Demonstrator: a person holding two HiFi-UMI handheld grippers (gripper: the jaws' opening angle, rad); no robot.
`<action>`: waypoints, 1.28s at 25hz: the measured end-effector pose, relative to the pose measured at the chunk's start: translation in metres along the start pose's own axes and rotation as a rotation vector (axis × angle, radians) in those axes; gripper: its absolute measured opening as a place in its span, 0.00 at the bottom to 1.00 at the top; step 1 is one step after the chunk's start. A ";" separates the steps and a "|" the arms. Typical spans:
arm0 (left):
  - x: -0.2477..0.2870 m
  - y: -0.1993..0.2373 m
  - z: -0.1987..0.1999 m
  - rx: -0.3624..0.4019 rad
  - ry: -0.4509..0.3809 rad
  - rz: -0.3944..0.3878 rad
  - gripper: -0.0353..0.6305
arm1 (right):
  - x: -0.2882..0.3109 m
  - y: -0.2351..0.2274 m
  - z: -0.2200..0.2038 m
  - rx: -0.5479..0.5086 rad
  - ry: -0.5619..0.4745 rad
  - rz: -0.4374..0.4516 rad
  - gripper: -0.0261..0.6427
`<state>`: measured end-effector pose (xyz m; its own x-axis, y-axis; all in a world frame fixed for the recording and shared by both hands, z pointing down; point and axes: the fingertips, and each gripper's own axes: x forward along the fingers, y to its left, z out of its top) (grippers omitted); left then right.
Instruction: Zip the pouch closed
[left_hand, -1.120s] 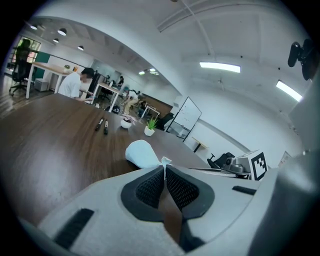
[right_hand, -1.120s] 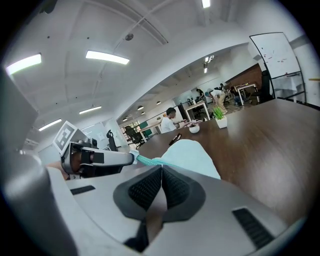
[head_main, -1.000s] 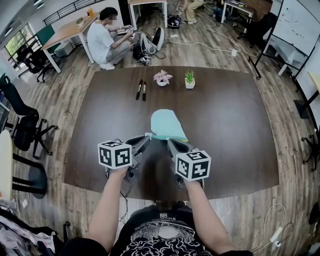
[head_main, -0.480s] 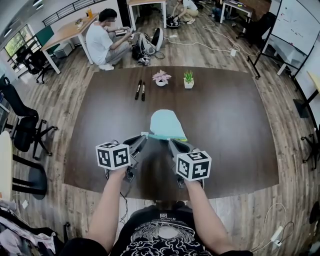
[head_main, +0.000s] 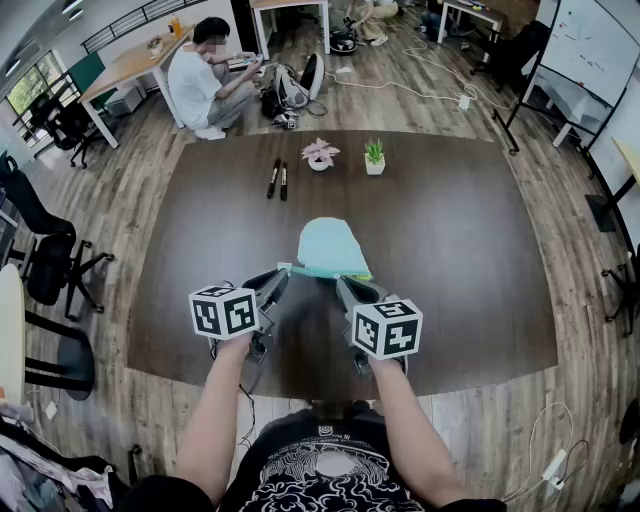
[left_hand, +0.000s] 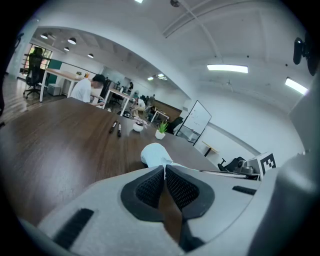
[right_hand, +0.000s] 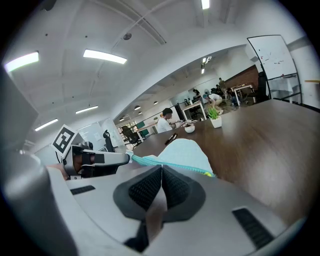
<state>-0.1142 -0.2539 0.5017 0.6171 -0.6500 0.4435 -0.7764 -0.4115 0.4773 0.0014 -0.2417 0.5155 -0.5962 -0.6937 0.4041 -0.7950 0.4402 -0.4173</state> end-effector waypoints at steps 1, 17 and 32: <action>0.000 0.001 -0.001 0.000 0.001 0.002 0.08 | 0.000 0.000 0.000 0.001 0.000 0.001 0.04; -0.003 0.009 0.001 -0.008 -0.020 0.041 0.08 | -0.004 -0.009 0.002 0.001 -0.001 -0.019 0.04; -0.008 0.013 0.002 -0.019 -0.032 0.068 0.08 | -0.010 -0.021 0.002 0.011 -0.004 -0.045 0.04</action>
<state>-0.1302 -0.2555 0.5025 0.5586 -0.6962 0.4509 -0.8136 -0.3540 0.4613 0.0240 -0.2455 0.5183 -0.5595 -0.7151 0.4191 -0.8197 0.4025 -0.4075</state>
